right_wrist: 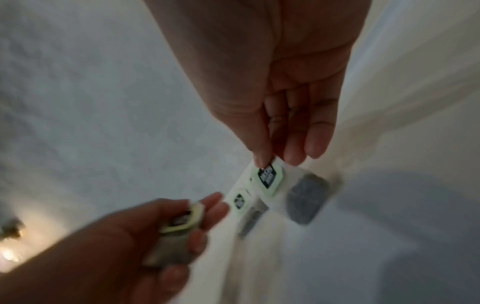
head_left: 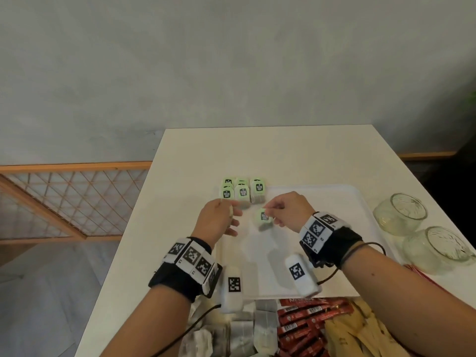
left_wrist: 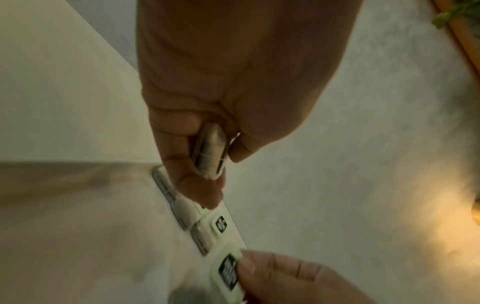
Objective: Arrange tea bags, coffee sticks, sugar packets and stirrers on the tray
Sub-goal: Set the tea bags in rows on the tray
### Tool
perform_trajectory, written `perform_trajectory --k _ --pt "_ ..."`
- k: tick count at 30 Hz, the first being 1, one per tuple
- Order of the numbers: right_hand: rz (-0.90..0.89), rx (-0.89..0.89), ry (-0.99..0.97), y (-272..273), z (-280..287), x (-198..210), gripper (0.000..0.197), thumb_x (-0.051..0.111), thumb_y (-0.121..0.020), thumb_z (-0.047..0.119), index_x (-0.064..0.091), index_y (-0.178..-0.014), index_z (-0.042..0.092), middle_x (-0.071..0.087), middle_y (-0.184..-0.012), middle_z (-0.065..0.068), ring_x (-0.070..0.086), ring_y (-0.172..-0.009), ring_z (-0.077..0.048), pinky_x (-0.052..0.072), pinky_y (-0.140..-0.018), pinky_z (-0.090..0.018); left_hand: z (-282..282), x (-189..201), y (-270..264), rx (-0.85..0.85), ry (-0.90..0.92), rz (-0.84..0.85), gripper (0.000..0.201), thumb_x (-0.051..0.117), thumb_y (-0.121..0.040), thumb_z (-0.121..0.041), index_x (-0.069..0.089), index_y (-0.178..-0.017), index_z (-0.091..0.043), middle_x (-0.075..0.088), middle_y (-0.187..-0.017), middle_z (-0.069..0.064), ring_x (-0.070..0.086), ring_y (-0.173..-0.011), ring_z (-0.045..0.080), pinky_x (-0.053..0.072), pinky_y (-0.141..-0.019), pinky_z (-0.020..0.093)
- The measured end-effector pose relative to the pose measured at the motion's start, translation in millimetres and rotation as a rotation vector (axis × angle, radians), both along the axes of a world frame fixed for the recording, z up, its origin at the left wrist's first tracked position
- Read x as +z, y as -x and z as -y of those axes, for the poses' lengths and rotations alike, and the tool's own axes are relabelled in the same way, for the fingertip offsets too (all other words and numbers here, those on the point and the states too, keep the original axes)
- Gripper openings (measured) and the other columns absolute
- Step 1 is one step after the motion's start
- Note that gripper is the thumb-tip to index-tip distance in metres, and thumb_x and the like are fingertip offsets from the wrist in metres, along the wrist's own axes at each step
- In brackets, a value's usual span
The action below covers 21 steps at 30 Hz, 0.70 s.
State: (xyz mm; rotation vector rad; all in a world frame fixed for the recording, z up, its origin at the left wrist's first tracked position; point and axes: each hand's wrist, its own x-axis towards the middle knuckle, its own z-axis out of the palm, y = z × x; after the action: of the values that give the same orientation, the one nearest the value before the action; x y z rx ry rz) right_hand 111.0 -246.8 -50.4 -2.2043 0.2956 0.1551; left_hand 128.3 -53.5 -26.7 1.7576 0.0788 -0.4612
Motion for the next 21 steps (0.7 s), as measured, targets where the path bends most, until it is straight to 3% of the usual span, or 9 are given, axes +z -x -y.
perform_trajectory --k 3,6,10,12,16,21 --pt "0.049 -0.007 0.153 -18 4 -4 0.008 0.068 -0.087 0.019 0.075 -0.089 0.02 0.067 -0.077 0.004 0.062 -0.073 -0.015 0.053 -0.075 -0.027 -11 -2 -11 0.021 0.017 -0.024 0.032 0.038 -0.1 -0.014 0.067 -0.112 -0.006 0.071 -0.101 0.012 0.061 -0.075 0.02 0.058 -0.069 0.037" --pt "0.088 -0.02 0.141 -33 4 -6 0.007 0.069 -0.087 0.02 0.076 -0.09 0.021 0.066 -0.078 0.007 0.06 -0.071 -0.013 0.05 -0.075 -0.025 -20 -5 -20 0.019 0.015 -0.016 0.03 0.043 -0.102 -0.022 0.069 -0.115 -0.017 0.07 -0.101 0.001 0.061 -0.085 0.018 0.055 -0.086 0.041" --pt "0.116 -0.038 0.114 -48 3 -8 0.007 0.068 -0.088 0.018 0.076 -0.089 0.02 0.067 -0.074 0.007 0.065 -0.072 -0.014 0.054 -0.078 -0.028 -30 -10 -26 -0.003 -0.014 0.023 0.028 0.047 -0.101 -0.036 0.069 -0.117 -0.031 0.065 -0.118 -0.008 0.058 -0.11 0.013 0.049 -0.098 0.04" --pt "0.127 -0.03 0.102 -54 2 -9 0.008 0.069 -0.087 0.017 0.076 -0.089 0.019 0.071 -0.078 0.003 0.068 -0.074 -0.016 0.056 -0.08 -0.032 -33 -12 -28 0.012 -0.027 0.043 0.027 0.05 -0.099 -0.039 0.071 -0.116 -0.032 0.067 -0.119 -0.009 0.059 -0.113 0.014 0.05 -0.098 0.04" --pt "0.131 0.005 0.107 -62 0 -9 0.01 0.069 -0.087 0.017 0.076 -0.093 0.017 0.068 -0.073 0.004 0.068 -0.076 -0.018 0.056 -0.082 -0.038 -30 -14 -28 0.082 -0.053 0.086 0.025 0.055 -0.098 -0.033 0.076 -0.099 -0.019 0.073 -0.102 0.0 0.066 -0.099 0.02 0.057 -0.09 0.041" --pt "0.212 -0.032 0.136 -51 -5 2 0.022 0.067 -0.087 0.033 0.066 -0.108 0.025 0.066 -0.098 0.005 0.059 -0.082 -0.014 0.049 -0.081 -0.031 -21 -15 -23 0.095 -0.035 0.145 0.02 0.065 -0.092 -0.023 0.071 -0.089 -0.005 0.069 -0.084 0.009 0.063 -0.08 0.02 0.059 -0.082 0.043"
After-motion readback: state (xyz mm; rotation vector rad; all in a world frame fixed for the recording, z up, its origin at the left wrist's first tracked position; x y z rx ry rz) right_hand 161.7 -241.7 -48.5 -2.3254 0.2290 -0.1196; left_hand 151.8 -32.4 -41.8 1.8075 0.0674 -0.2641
